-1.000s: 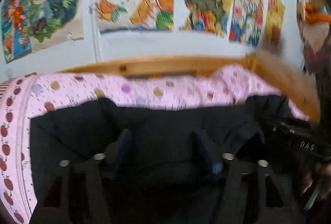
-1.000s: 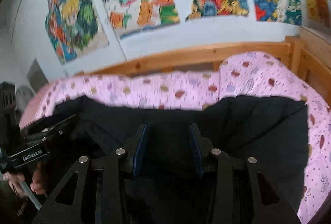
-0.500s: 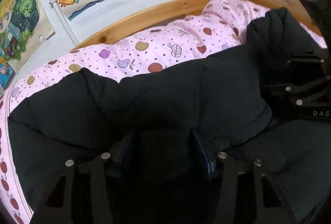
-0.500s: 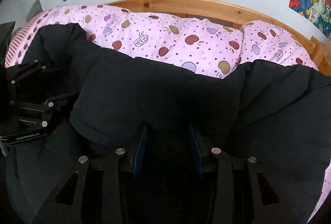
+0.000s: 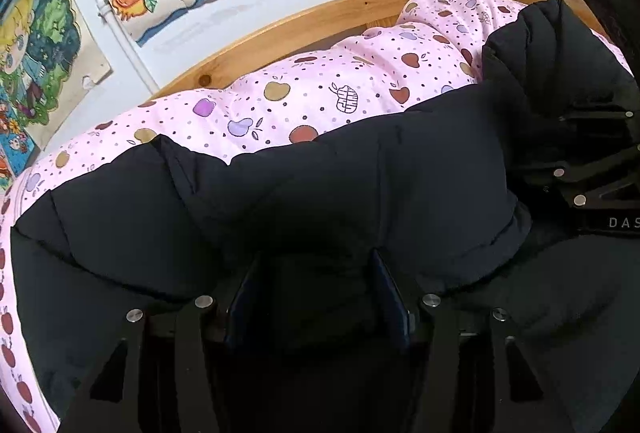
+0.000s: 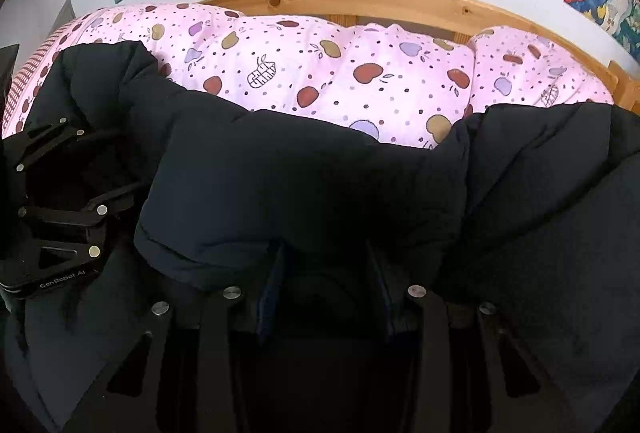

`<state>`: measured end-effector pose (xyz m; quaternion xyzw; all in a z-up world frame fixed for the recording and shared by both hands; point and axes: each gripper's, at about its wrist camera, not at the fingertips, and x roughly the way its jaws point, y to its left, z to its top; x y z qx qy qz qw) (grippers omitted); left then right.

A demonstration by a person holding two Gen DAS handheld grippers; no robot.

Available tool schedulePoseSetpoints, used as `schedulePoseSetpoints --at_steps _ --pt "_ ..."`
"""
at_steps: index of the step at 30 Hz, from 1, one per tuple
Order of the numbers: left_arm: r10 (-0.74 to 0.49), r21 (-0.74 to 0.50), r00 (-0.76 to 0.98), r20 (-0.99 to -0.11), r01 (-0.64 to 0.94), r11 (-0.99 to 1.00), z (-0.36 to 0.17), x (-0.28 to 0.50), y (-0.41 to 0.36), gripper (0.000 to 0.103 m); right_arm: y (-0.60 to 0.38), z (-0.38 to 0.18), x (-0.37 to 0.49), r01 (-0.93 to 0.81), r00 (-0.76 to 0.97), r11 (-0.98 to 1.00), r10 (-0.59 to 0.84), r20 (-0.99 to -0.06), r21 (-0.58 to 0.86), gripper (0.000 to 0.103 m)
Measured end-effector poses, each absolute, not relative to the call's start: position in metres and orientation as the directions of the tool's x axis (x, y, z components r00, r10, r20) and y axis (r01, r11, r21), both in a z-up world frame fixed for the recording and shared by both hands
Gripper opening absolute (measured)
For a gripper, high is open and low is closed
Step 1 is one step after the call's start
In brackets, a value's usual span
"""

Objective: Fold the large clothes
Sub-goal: 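Lift the hem with both grippers and fold it over toward the collar, then open both grippers, release the folded jacket and pull back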

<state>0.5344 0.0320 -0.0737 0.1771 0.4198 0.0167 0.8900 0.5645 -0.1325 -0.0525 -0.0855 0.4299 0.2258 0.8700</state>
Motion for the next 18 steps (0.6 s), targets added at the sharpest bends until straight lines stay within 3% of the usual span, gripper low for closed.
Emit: schedulePoseSetpoints --at_steps 3,7,10,12,18 --pt "0.169 0.323 0.668 -0.725 0.113 0.940 -0.067 0.526 0.032 0.055 -0.138 -0.047 0.553 -0.468 0.560 0.883 0.328 -0.760 0.036 0.037" --pt "0.160 0.280 0.674 -0.721 0.072 0.957 -0.055 0.516 0.041 0.068 -0.147 -0.033 0.538 -0.470 0.584 0.881 0.355 -0.730 0.052 0.040" --pt "0.145 0.220 0.657 -0.740 0.033 0.975 -0.045 0.508 0.050 0.076 -0.147 -0.021 0.526 -0.470 0.598 0.882 0.349 -0.721 0.038 0.053" --pt "0.144 0.196 0.653 -0.744 0.008 0.981 -0.038 0.503 0.053 0.080 -0.143 -0.014 0.517 -0.477 0.602 0.878 0.350 -0.718 0.027 0.067" --pt "0.109 0.115 0.659 -0.744 -0.034 0.993 -0.019 0.476 0.058 0.089 -0.147 0.006 0.489 -0.480 0.625 0.877 0.321 -0.712 -0.027 0.072"
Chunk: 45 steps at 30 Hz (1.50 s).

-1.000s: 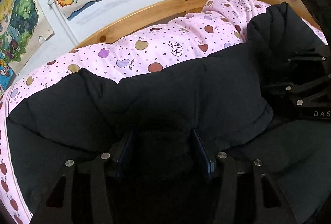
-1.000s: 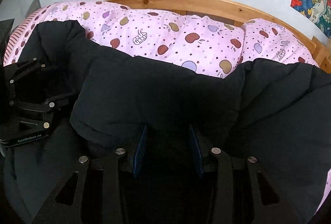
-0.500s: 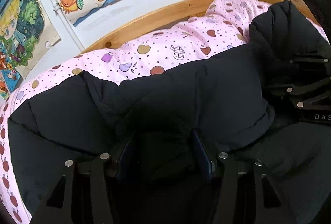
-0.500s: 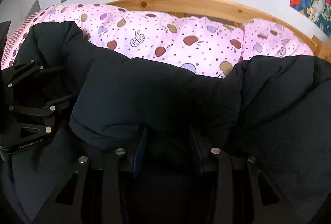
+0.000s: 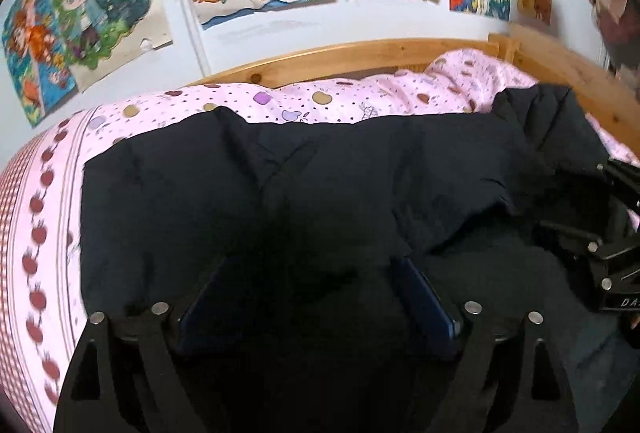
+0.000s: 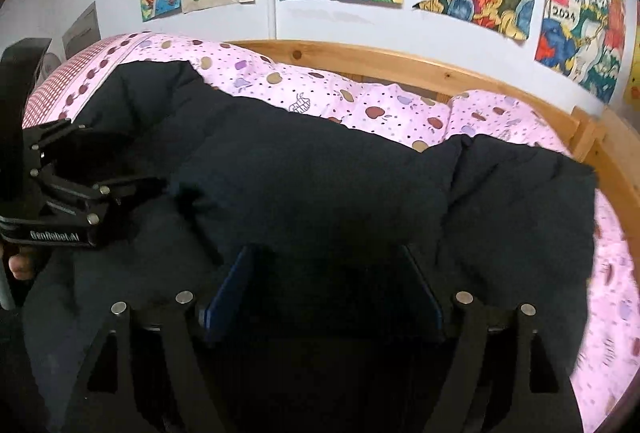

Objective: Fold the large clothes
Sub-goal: 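Open both grippers, release the folded jacket and pull back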

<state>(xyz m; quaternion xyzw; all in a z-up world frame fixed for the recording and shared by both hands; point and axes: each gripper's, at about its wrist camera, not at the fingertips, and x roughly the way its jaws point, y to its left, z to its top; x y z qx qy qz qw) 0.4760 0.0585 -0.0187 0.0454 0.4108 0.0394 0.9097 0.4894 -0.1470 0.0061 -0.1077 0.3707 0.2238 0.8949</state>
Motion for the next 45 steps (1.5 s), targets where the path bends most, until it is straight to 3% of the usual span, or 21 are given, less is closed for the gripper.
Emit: schedulePoseSetpoints --at_steps 4,11,19,37,45 --pt "0.058 0.037 0.671 -0.739 -0.045 0.998 -0.007 0.454 0.063 0.093 -0.160 0.023 0.472 -0.480 0.624 0.877 0.342 -0.702 0.000 0.074" --pt "0.026 -0.049 0.727 -0.686 -0.082 0.995 0.024 0.420 0.069 0.102 -0.171 0.057 0.434 -0.463 0.659 0.886 0.365 -0.658 0.028 0.087" --pt "0.001 -0.129 0.768 -0.640 -0.109 0.986 0.059 0.370 0.069 0.103 -0.180 0.092 0.392 -0.460 0.682 0.886 0.400 -0.612 0.067 0.100" --pt "-0.023 -0.142 0.853 -0.521 -0.060 0.988 0.123 0.229 0.036 0.103 -0.205 0.153 0.254 -0.476 0.737 0.879 0.419 -0.531 0.032 0.101" --pt "-0.024 -0.033 0.862 -0.507 0.008 0.999 0.120 0.165 0.018 0.103 -0.221 0.159 0.200 -0.487 0.746 0.873 0.435 -0.505 0.033 0.101"
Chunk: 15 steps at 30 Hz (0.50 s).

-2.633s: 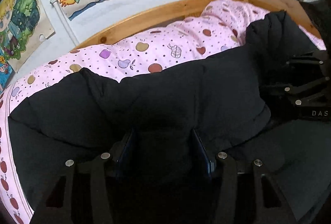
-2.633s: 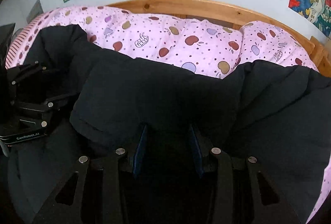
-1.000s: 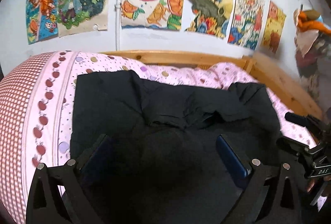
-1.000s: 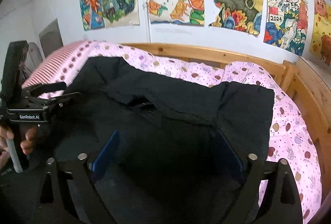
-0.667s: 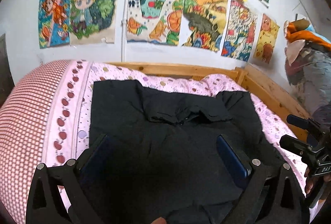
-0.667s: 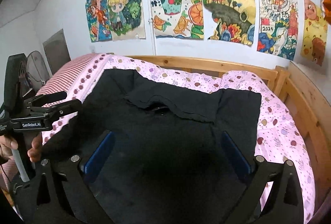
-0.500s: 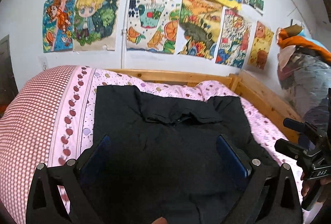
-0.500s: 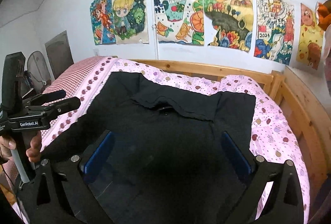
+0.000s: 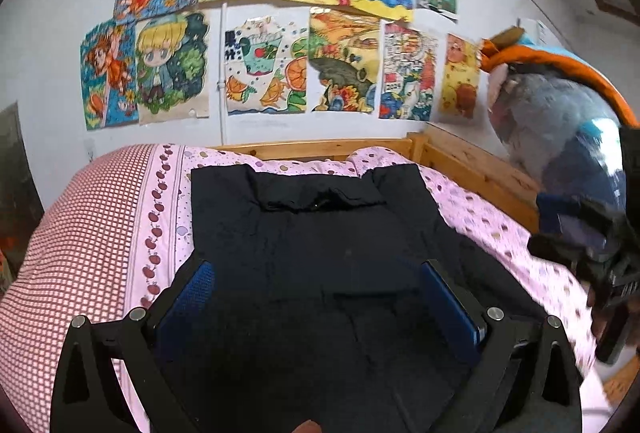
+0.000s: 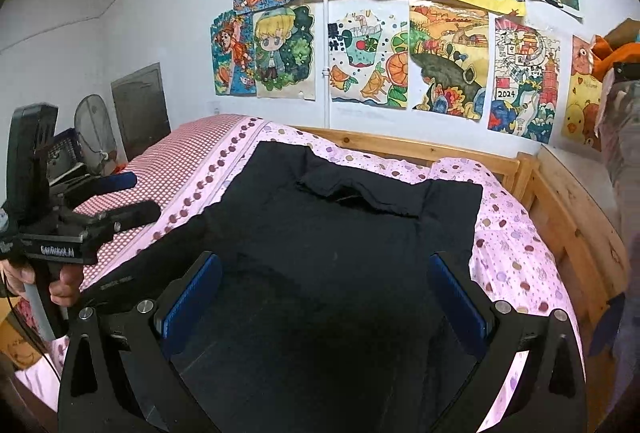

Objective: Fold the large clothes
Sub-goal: 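Open both grippers, release the folded jacket and pull back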

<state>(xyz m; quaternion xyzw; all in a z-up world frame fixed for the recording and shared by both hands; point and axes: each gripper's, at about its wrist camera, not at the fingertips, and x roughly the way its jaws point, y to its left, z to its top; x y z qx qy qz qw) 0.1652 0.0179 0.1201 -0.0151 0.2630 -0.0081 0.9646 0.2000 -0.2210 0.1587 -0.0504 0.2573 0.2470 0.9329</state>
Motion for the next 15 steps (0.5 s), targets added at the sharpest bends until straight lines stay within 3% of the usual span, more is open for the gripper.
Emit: schedulePoseSetpoints --at_steps 6,11,15 --pt "-0.019 0.002 0.845 -0.534 0.023 1.000 0.107 0.134 0.022 0.103 -0.233 0.152 0.169 -0.493 0.738 0.868 0.452 -0.501 0.057 0.101" --pt "0.000 0.041 0.837 -0.548 0.027 0.999 0.095 0.115 0.031 0.103 -0.235 0.136 0.146 -0.516 0.718 0.856 0.446 -0.535 0.021 0.101" --pt "-0.002 0.065 0.815 -0.580 0.048 0.997 0.081 0.099 0.037 0.103 -0.237 0.122 0.130 -0.561 0.646 0.825 0.491 -0.585 0.073 0.101"
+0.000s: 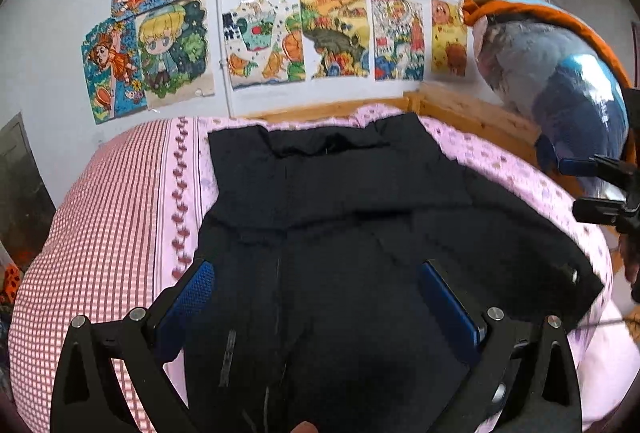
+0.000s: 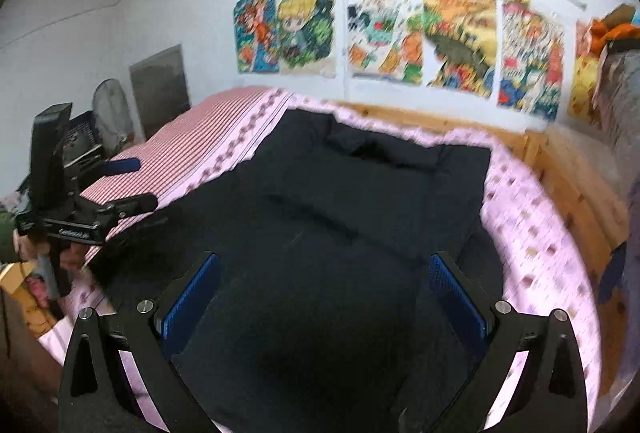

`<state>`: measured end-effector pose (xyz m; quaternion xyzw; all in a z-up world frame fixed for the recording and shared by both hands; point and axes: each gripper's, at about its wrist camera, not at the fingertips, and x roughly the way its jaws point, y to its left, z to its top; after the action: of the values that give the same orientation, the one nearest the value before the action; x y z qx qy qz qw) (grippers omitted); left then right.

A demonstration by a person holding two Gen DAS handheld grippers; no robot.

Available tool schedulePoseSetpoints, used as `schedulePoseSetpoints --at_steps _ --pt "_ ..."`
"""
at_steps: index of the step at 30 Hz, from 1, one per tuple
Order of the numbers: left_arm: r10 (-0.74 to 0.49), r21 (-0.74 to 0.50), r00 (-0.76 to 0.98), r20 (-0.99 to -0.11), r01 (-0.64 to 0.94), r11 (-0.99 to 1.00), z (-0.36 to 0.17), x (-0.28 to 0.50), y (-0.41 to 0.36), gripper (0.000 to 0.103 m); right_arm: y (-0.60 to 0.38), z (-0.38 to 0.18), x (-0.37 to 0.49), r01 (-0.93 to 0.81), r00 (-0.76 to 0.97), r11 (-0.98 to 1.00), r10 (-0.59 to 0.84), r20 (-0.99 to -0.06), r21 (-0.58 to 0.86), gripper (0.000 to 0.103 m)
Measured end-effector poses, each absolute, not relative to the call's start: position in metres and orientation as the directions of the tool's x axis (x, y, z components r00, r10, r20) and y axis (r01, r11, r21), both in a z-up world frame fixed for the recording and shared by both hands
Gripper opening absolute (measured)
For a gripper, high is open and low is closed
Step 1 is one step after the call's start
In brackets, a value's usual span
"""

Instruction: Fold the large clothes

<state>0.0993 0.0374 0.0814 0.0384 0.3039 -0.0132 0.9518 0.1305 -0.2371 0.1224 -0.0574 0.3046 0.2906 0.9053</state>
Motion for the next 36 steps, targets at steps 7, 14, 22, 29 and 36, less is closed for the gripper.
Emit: schedulePoseSetpoints --at_steps 7,14,22,29,36 --pt "-0.047 0.113 0.780 -0.625 0.150 0.982 0.059 0.074 0.029 0.103 -0.239 0.092 0.109 -0.619 0.488 0.767 0.544 -0.683 0.168 0.101" --pt "-0.071 0.165 0.760 -0.646 0.229 0.959 0.045 0.054 0.017 0.103 -0.245 0.077 0.086 -0.628 0.451 0.759 0.533 -0.716 0.170 0.101" --pt "-0.095 0.188 0.716 -0.692 0.305 0.933 0.025 0.030 0.013 0.103 -0.248 0.053 0.085 -0.618 0.399 0.770 0.482 -0.780 0.159 0.101" --pt "-0.089 0.236 0.681 -0.727 0.369 0.899 0.004 0.015 0.009 0.103 -0.251 0.026 0.085 -0.608 0.349 0.780 0.432 -0.831 0.150 0.101" --pt "-0.054 0.293 0.676 -0.735 0.388 0.874 -0.008 0.013 0.005 0.103 -0.245 0.015 0.080 -0.646 0.339 0.756 0.406 -0.849 0.103 0.101"
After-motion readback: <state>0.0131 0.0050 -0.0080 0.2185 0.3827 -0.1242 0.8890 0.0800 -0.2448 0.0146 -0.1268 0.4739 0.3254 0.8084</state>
